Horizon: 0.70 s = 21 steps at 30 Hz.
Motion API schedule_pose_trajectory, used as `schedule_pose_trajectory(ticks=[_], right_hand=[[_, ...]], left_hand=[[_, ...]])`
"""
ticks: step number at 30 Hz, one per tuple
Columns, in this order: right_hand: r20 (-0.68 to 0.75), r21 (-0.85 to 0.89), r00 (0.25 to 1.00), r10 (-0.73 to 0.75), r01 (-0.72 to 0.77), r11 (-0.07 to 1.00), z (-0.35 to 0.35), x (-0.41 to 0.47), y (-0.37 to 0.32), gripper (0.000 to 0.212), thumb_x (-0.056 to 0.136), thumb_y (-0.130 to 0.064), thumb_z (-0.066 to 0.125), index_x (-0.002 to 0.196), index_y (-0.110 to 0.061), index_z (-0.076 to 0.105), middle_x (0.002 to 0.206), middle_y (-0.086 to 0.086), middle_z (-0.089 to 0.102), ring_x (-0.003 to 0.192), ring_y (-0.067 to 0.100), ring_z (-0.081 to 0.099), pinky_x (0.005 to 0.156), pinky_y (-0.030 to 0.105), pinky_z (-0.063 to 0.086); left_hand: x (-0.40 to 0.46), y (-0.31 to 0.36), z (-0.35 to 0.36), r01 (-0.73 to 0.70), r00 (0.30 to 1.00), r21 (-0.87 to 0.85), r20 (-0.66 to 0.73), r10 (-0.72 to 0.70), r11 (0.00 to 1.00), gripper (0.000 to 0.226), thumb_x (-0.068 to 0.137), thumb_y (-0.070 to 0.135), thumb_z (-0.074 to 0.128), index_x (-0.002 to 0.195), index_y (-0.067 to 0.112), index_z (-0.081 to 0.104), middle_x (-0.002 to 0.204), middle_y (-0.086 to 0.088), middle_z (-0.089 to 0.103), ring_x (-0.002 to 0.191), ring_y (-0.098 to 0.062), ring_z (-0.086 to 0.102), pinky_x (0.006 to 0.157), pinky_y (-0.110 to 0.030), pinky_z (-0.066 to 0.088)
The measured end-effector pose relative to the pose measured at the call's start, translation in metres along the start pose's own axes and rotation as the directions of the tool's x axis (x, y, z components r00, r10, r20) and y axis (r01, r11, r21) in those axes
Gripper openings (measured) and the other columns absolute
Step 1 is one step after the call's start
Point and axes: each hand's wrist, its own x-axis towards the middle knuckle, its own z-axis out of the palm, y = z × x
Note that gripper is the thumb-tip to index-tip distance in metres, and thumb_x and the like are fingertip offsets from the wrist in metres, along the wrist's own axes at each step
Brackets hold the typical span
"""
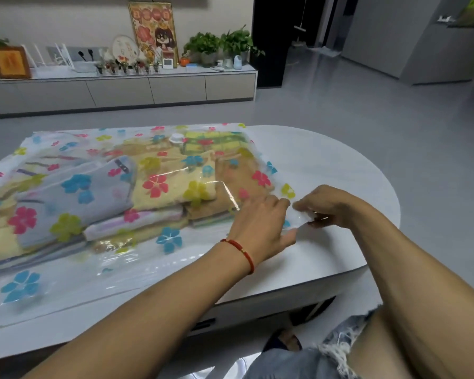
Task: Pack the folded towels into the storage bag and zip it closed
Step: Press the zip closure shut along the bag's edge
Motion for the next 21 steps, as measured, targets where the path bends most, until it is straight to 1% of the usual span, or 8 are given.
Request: schedule_pose_trajectory(ticks=[2, 5, 8, 10, 12, 15, 19, 21], right_hand=[[0.04, 0.093, 0.999, 0.026, -0.03, 0.995, -0.003, 0.003, 0.004, 0.018, 0.087, -0.018, 0.079, 0.084, -0.003, 0.069, 0.066, 0.009, 0.063, 0.052, 0.022, 0.07, 0.049, 0.024, 0.056], [0.084, 0.148, 0.994, 0.071, -0.083, 0.985, -0.003, 0.006, 0.01, 0.016, 0.086, -0.021, 0.078, 0.08, -0.008, 0.069, 0.071, 0.008, 0.064, 0.054, 0.021, 0.068, 0.049, 0.023, 0.055], [0.1, 0.188, 0.991, 0.089, -0.107, 0.976, -0.005, 0.008, 0.016, 0.012, 0.085, -0.023, 0.075, 0.081, -0.012, 0.071, 0.075, 0.007, 0.067, 0.057, 0.02, 0.064, 0.048, 0.022, 0.052], [0.106, 0.219, 0.991, 0.08, -0.102, 0.97, -0.005, 0.008, 0.018, 0.013, 0.082, -0.023, 0.075, 0.072, -0.015, 0.071, 0.068, 0.004, 0.064, 0.056, 0.019, 0.057, 0.047, 0.022, 0.048], [0.096, 0.254, 0.993, 0.063, -0.086, 0.964, -0.004, 0.008, 0.019, 0.018, 0.079, -0.02, 0.074, 0.062, -0.017, 0.068, 0.06, 0.002, 0.059, 0.054, 0.018, 0.05, 0.044, 0.021, 0.043], [0.067, 0.296, 0.996, 0.051, -0.069, 0.953, -0.003, 0.01, 0.02, 0.023, 0.076, -0.014, 0.07, 0.054, -0.019, 0.064, 0.054, 0.0, 0.055, 0.053, 0.017, 0.046, 0.041, 0.02, 0.038], [0.049, 0.259, 0.999, 0.007, -0.02, 0.966, -0.002, 0.008, 0.022, 0.016, 0.076, -0.011, 0.068, 0.061, -0.016, 0.065, 0.057, 0.0, 0.061, 0.054, 0.017, 0.049, 0.047, 0.023, 0.039], [0.032, 0.227, 0.999, -0.011, 0.004, 0.974, -0.001, 0.008, 0.022, 0.017, 0.077, -0.009, 0.068, 0.062, -0.015, 0.064, 0.057, 0.001, 0.06, 0.054, 0.017, 0.048, 0.049, 0.024, 0.039]], left_hand=[[0.017, 0.009, 0.017, 0.066, 0.998, 0.004, 0.008, -0.066, 0.998, 0.051, 0.088, 0.053, 0.051, 0.122, 0.016, 0.057, 0.107, -0.007, 0.065, 0.105, -0.029, 0.055, 0.086, -0.041, 0.04], [0.029, 0.014, 0.033, 0.073, 0.995, -0.03, -0.064, -0.075, 0.997, 0.044, 0.087, 0.05, 0.055, 0.113, 0.014, 0.057, 0.106, -0.007, 0.063, 0.1, -0.03, 0.056, 0.082, -0.041, 0.042], [0.033, 0.015, 0.04, 0.049, 0.988, -0.091, -0.145, -0.062, 0.995, 0.033, 0.089, 0.042, 0.057, 0.106, 0.014, 0.059, 0.1, -0.006, 0.064, 0.094, -0.029, 0.057, 0.077, -0.04, 0.043], [0.032, 0.017, 0.043, 0.045, 0.978, -0.094, -0.199, -0.063, 0.995, 0.025, 0.089, 0.033, 0.056, 0.104, 0.014, 0.062, 0.096, -0.006, 0.066, 0.09, -0.029, 0.059, 0.075, -0.042, 0.045], [0.03, 0.021, 0.044, 0.048, 0.959, -0.073, -0.276, -0.066, 0.996, 0.017, 0.086, 0.025, 0.06, 0.097, 0.013, 0.065, 0.086, -0.006, 0.066, 0.078, -0.03, 0.061, 0.065, -0.044, 0.047], [0.03, 0.024, 0.047, 0.034, 0.927, -0.012, -0.374, -0.036, 0.999, 0.011, 0.079, 0.022, 0.068, 0.088, 0.016, 0.072, 0.074, -0.003, 0.066, 0.062, -0.026, 0.06, 0.051, -0.036, 0.047], [0.034, 0.023, 0.046, -0.033, 0.919, 0.112, -0.388, 0.074, 0.993, 0.003, 0.071, 0.019, 0.072, 0.074, 0.018, 0.072, 0.062, 0.0, 0.06, 0.052, -0.021, 0.055, 0.045, -0.029, 0.036], [0.037, 0.023, 0.045, -0.062, 0.913, 0.104, -0.396, 0.099, 0.993, 0.006, 0.066, 0.015, 0.073, 0.071, 0.017, 0.072, 0.057, 0.0, 0.056, 0.05, -0.021, 0.054, 0.046, -0.028, 0.033]])
